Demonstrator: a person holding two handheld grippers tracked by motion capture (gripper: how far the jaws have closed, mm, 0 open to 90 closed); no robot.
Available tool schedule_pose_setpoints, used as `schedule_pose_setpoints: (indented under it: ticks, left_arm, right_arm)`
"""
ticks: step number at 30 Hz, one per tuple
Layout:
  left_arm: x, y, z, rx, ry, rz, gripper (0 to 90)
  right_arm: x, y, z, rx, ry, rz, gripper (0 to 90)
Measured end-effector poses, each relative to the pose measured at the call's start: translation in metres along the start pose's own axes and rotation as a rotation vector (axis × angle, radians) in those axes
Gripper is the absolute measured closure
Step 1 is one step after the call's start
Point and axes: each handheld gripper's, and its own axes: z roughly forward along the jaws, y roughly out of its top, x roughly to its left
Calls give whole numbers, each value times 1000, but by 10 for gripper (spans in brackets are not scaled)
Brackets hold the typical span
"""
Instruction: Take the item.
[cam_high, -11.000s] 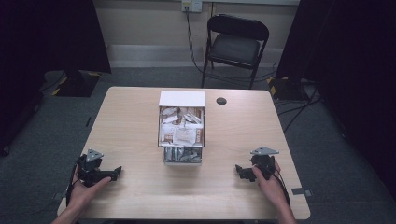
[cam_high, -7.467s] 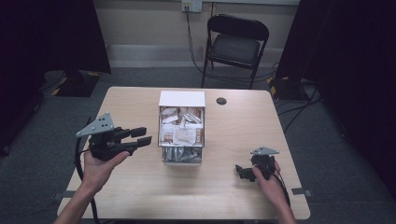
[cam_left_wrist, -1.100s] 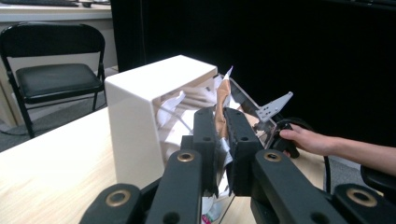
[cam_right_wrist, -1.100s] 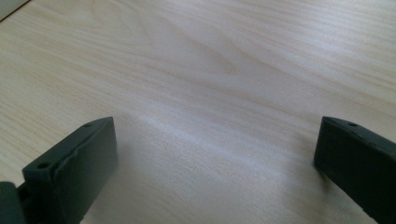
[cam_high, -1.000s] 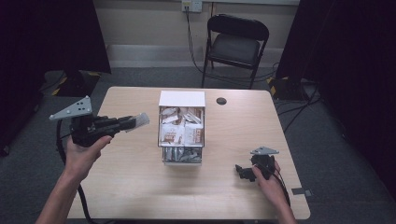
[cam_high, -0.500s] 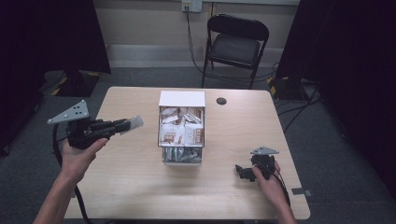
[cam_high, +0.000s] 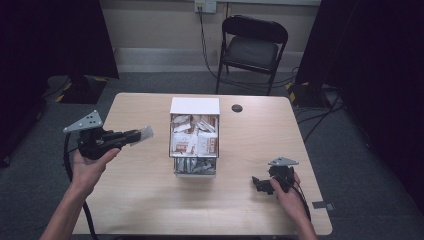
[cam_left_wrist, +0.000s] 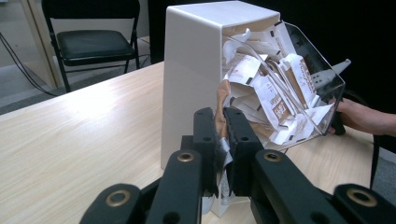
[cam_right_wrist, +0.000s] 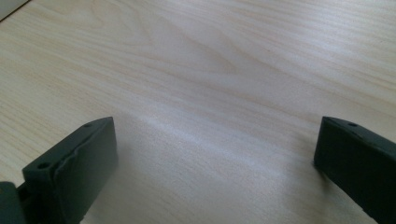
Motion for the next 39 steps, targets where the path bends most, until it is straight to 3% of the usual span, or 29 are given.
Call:
schedule_pose_setpoints:
  ticks: [7,21,24,27,30,33,39]
  left_arm:
    - [5,-9,6,22,21,-12,846]
    - [21,-25,42,97,52,-29,846]
    - [28,-34,54,112,53,-34,846]
    - [33,-47,64,121,37,-83,846]
    - [33,-58,72,169,50,-76,846]
    - [35,-65,75,171,47,-94,846]
    - [36,-77,83,213,52,-91,846]
  right_arm:
    - [0,0,0,0,0,0,0]
    - [0,0,0,0,0,-1,0]
    - [0,0,0,0,0,0,0]
    - [0,0,0,0,0,0,0]
    - [0,0,0,0,0,0,0]
    - [0,0,0,0,0,0,0]
    - [0,0,0,0,0,-1,0]
